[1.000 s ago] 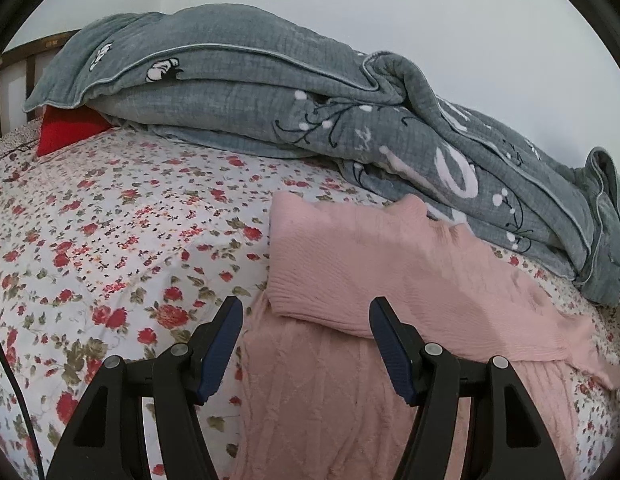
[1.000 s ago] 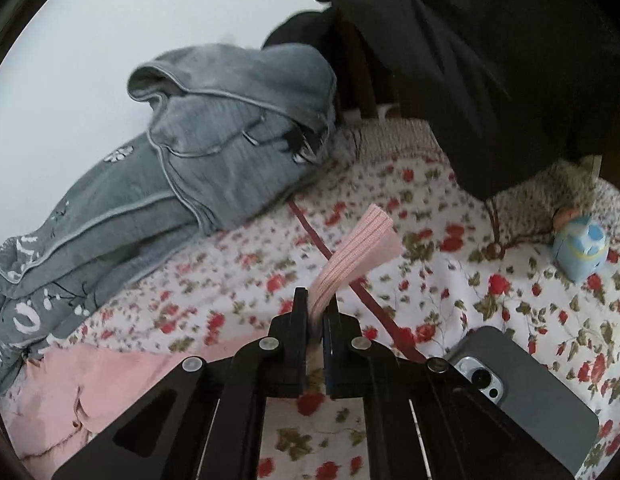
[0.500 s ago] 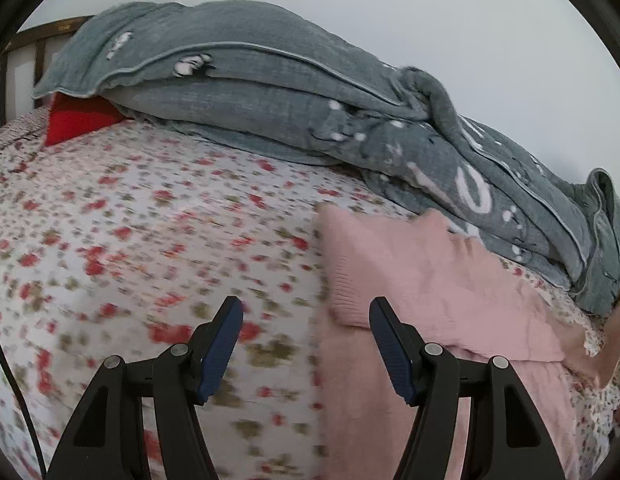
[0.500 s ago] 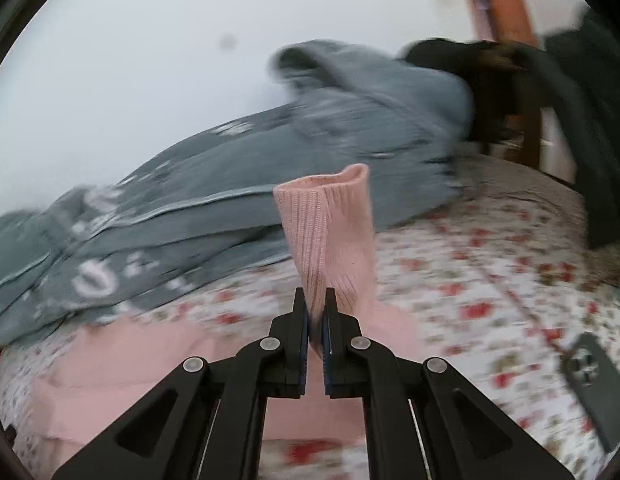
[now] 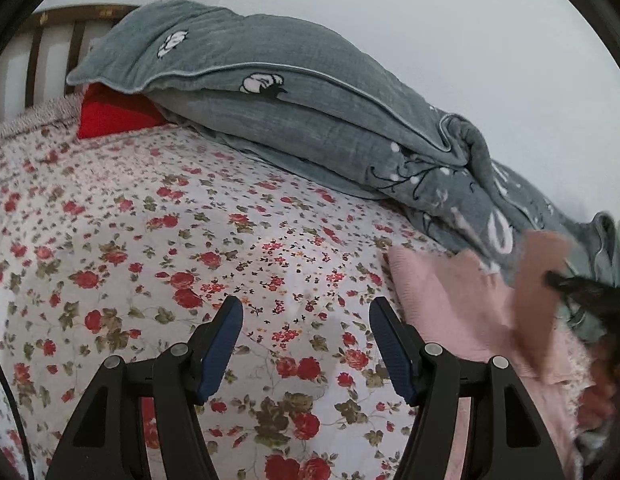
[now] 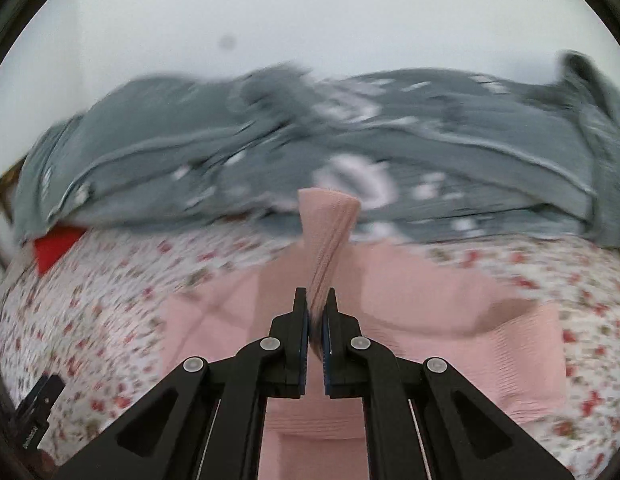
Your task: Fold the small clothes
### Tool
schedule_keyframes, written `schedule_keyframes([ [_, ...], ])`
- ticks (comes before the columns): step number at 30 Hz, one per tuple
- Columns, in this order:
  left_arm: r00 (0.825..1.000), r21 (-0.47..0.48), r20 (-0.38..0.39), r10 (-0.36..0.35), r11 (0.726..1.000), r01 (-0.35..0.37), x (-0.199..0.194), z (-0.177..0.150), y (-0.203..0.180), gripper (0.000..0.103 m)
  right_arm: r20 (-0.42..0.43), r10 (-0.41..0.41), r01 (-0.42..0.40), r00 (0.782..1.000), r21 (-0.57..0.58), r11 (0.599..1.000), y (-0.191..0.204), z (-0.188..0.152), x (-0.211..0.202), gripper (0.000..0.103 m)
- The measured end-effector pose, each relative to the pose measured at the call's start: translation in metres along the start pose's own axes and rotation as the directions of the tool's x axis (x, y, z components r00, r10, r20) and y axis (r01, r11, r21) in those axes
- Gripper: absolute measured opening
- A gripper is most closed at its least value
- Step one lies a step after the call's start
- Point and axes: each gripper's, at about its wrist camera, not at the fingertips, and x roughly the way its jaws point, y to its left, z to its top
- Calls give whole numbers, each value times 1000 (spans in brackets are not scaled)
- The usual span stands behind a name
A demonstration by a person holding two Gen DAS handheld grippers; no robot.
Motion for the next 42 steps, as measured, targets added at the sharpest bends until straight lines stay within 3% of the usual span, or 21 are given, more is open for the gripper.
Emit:
schedule_keyframes([
  [4,1000,1,-11,-8,1000,8,2,0,1,64,-87,28,-33,996,-60,998,37,-23,34,6],
  [6,1000,9,-6,-3,1000,3,2,-1,-1,64,-152,78,-87,985,-55,995,44,-35,50,9],
  [8,1000,8,-7,-1,1000,1,3,-1,-3,64,-202,147,-162,968,-57,985,51,-45,59,16],
  [10,1000,8,-15,-10,1000,10,5,-1,-7,64,-233,229,-249,945,-61,967,54,-51,58,34],
  [12,999,17,-33,-30,999,30,9,-3,-13,64,-208,246,-268,947,-85,960,52,-52,45,38],
  [15,997,49,-56,-48,998,51,14,-5,-27,64,-134,254,-269,958,-109,957,34,-53,12,48],
  [21,993,107,-81,-89,989,97,18,-14,-64,64,-55,179,-183,982,-75,980,-38,-67,-44,50],
  [24,987,125,-94,-127,982,138,19,-19,-84,64,-1,110,-110,994,-4,994,-91,-85,-68,50],
  [29,983,181,-105,-150,969,167,28,-26,-115,64,55,67,-72,996,104,992,-151,-113,-78,56],
  [36,986,201,-134,-101,971,127,51,-32,-128,64,-19,133,-127,991,181,975,-176,-133,-56,56],
  [42,974,112,-155,-162,977,181,56,-27,-123,63,20,51,-52,999,86,995,-176,-140,-75,57],
])
